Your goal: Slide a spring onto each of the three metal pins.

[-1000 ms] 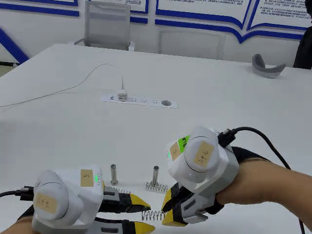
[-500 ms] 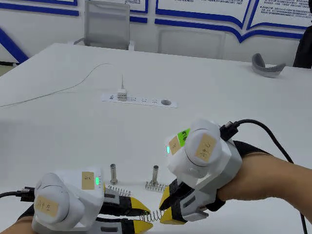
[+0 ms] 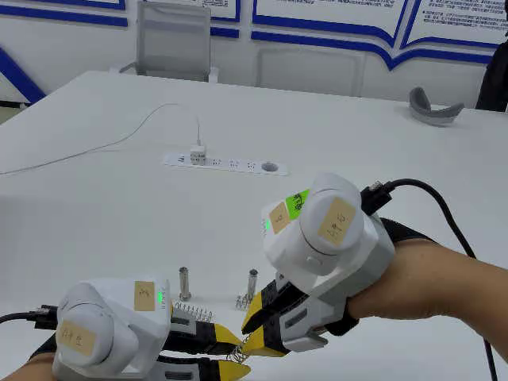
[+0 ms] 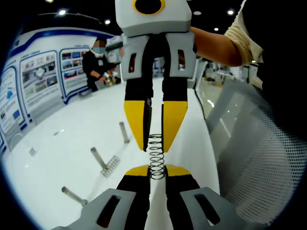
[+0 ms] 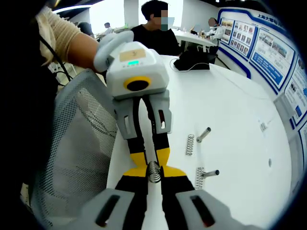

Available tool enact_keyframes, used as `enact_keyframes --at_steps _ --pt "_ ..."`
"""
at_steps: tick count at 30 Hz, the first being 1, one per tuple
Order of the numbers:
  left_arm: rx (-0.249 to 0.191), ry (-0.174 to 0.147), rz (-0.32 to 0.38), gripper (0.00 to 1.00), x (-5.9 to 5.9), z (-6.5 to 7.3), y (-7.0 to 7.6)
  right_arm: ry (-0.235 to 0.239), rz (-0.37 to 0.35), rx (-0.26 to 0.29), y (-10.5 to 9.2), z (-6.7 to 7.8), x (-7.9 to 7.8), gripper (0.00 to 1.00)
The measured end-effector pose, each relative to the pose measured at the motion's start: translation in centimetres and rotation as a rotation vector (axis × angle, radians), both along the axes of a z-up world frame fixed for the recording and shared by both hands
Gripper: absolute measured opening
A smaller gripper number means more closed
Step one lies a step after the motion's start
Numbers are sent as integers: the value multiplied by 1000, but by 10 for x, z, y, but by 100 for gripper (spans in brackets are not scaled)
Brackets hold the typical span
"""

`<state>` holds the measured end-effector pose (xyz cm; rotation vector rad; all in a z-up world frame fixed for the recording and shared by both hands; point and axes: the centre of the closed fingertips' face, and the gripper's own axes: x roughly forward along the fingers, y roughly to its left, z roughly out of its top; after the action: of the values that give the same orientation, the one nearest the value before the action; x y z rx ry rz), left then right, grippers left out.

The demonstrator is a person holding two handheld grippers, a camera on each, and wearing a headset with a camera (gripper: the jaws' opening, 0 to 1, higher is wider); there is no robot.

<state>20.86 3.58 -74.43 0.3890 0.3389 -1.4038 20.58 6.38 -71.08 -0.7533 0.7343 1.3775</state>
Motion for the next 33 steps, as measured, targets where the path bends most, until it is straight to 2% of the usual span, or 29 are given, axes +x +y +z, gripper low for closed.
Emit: enact_keyframes --at_steps 8,11,15,23,33 --pt "-8 -2 1 11 -1 2 1 -12 4 22 6 4 0 11" --pt "-13 -5 0 11 -1 2 1 -3 4 28 7 4 -2 12" --pt "-20 -8 -3 10 -2 4 0 13 -8 9 3 1 -3 16" --pt "-30 -14 -3 11 -2 8 -1 22 -21 -14 -1 -8 -3 14" --pt "-33 -13 -1 11 -1 9 -1 24 -30 -15 0 -9 -2 12"
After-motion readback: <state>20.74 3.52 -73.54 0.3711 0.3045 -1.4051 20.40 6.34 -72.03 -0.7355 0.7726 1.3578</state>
